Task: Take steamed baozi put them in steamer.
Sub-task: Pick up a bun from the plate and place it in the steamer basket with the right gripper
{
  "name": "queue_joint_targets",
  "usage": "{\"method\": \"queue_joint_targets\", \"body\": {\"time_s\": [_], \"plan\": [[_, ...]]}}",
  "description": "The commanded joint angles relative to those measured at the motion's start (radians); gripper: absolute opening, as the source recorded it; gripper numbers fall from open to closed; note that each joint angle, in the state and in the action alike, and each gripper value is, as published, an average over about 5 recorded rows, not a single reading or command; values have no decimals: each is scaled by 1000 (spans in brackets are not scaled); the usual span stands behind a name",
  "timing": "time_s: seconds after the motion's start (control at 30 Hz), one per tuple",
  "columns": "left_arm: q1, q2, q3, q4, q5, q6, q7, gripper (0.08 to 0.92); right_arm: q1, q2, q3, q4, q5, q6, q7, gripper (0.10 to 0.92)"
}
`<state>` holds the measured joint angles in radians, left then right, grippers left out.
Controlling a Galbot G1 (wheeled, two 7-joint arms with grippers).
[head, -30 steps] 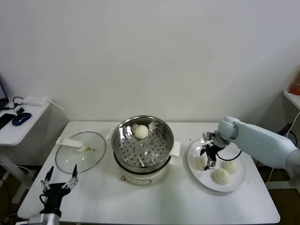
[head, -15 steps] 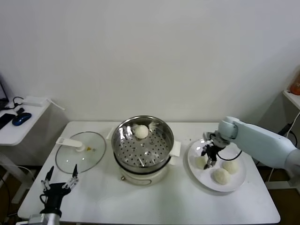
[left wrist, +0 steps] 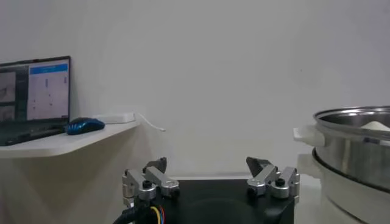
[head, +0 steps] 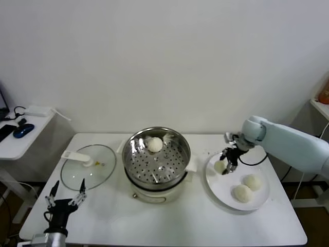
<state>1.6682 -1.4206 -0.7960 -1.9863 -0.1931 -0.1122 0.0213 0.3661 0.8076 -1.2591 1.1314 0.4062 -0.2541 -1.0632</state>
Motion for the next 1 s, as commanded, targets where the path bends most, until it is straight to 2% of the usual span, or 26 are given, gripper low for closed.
{"method": "queue_joint_targets", "body": {"time_s": [0.03, 0.23, 0.4, 0.77, 1.0], "plan": [[-1, 1, 4, -2, -1, -3, 0, 823, 347, 6, -201, 95, 238, -15, 3, 653], [-3, -4, 22, -6, 7, -4, 0, 823, 501, 66, -291, 147, 409, -34, 11, 660], [-8, -8, 33, -17, 17, 0, 0, 823, 516, 160, -288, 161, 469, -57, 33, 662], [4, -13, 29, -34, 21, -1, 0, 823, 359, 454, -201, 40, 486, -84, 124, 672], [6, -9, 19, -35, 20, 4, -1, 823, 250, 555, -174, -36, 467, -92, 143, 679]]}}
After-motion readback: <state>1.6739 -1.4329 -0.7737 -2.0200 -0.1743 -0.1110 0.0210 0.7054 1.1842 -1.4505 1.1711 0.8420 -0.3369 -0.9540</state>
